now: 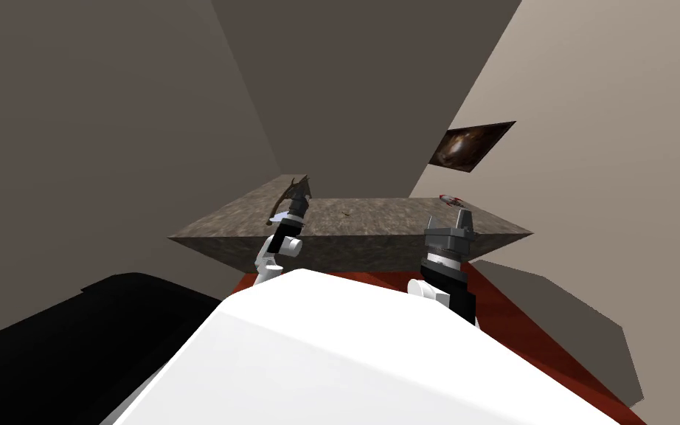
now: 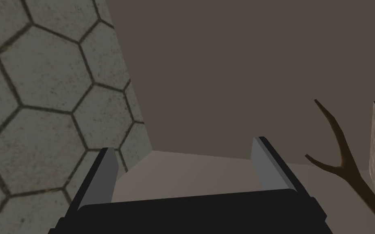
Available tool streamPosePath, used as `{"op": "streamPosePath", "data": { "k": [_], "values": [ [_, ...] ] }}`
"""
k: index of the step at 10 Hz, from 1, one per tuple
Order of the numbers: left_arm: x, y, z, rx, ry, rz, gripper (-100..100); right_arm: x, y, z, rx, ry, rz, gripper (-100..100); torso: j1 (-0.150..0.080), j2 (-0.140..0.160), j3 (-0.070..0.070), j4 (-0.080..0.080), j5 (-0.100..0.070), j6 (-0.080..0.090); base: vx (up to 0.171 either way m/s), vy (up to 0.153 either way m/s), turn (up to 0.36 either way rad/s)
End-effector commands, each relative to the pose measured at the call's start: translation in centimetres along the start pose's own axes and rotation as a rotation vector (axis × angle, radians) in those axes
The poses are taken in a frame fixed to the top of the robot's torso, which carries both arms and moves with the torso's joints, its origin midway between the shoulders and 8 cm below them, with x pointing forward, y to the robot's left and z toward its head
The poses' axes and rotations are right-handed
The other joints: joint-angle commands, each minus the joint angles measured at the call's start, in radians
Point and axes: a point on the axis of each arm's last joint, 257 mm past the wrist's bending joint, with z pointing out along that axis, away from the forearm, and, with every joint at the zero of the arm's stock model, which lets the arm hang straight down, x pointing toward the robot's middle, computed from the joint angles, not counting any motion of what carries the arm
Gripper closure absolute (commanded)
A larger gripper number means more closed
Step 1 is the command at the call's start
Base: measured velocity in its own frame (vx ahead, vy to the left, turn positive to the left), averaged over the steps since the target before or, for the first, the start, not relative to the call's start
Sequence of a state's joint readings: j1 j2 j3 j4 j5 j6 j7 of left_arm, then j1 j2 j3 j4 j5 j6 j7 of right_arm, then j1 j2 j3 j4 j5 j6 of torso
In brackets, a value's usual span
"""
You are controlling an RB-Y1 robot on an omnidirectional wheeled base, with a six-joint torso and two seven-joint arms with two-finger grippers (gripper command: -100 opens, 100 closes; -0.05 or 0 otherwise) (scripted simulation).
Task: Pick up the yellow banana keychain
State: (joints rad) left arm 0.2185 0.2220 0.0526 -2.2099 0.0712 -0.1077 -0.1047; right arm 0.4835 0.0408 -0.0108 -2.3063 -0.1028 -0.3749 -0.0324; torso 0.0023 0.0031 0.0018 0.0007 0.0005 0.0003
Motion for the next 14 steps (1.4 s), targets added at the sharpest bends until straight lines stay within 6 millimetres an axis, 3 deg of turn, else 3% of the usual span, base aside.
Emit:
{"op": "streamPosePath", "data": {
  "k": [1,8,14],
  "values": [
    [0.0,1.9,1.2,-0.044,0.026,0.037,-100,0.0,0.0,0.0,0.000,0.000,0.000,0,0.000,0.000,0.000,0.000,0.000,0.000,-0.085,0.043,-0.192],
    [-0.5,6.0,4.8,-0.173,0.061,0.113,-100,0.0,0.0,0.0,0.000,0.000,0.000,0,-0.001,0.000,0.000,0.000,0.000,0.000,-0.055,0.024,-0.093],
    [-2.8,10.7,7.8,-0.330,0.062,0.190,-100,0.0,0.0,0.0,0.000,0.000,0.000,0,-0.001,-0.001,-0.001,0.000,0.000,0.000,-0.042,0.011,-0.116]
  ]
}}
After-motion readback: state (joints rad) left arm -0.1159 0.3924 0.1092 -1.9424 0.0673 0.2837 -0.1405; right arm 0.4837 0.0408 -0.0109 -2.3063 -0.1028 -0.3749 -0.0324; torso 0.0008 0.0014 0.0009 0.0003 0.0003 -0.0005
